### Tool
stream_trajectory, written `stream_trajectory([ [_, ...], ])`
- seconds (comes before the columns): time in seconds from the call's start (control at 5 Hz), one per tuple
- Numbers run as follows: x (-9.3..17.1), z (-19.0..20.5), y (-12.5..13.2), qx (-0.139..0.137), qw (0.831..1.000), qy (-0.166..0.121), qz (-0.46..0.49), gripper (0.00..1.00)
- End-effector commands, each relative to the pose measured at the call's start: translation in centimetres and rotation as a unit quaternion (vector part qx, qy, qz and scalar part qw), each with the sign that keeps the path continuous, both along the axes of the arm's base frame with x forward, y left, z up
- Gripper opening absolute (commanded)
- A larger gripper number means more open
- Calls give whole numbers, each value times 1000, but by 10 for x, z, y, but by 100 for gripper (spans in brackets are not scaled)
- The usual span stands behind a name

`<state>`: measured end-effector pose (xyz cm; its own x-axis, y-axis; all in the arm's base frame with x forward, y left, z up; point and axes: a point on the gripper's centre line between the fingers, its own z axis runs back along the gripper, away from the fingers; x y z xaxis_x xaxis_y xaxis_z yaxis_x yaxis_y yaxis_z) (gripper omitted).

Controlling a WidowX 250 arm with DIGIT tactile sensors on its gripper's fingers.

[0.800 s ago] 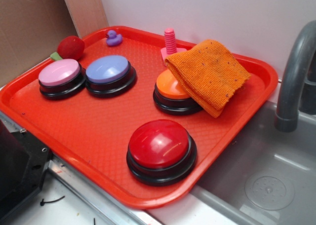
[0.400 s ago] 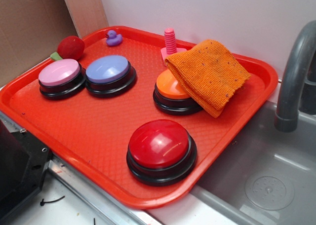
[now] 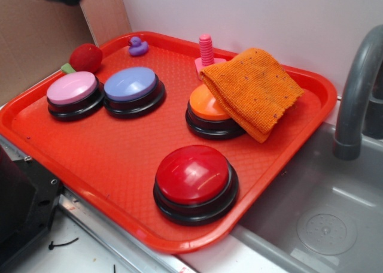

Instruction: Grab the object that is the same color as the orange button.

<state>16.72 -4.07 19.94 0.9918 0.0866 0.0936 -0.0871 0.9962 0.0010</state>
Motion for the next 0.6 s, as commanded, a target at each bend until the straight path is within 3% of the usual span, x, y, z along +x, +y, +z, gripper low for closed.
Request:
stream_trajectory([
  [0.0, 66, -27, -30, -17, 999, -27, -5, 100],
  [0.2, 90, -47, -46, 0, 1000, -10, -7, 100],
  [0.4, 114, -70, -59, -2, 1000, 3, -29, 100],
])
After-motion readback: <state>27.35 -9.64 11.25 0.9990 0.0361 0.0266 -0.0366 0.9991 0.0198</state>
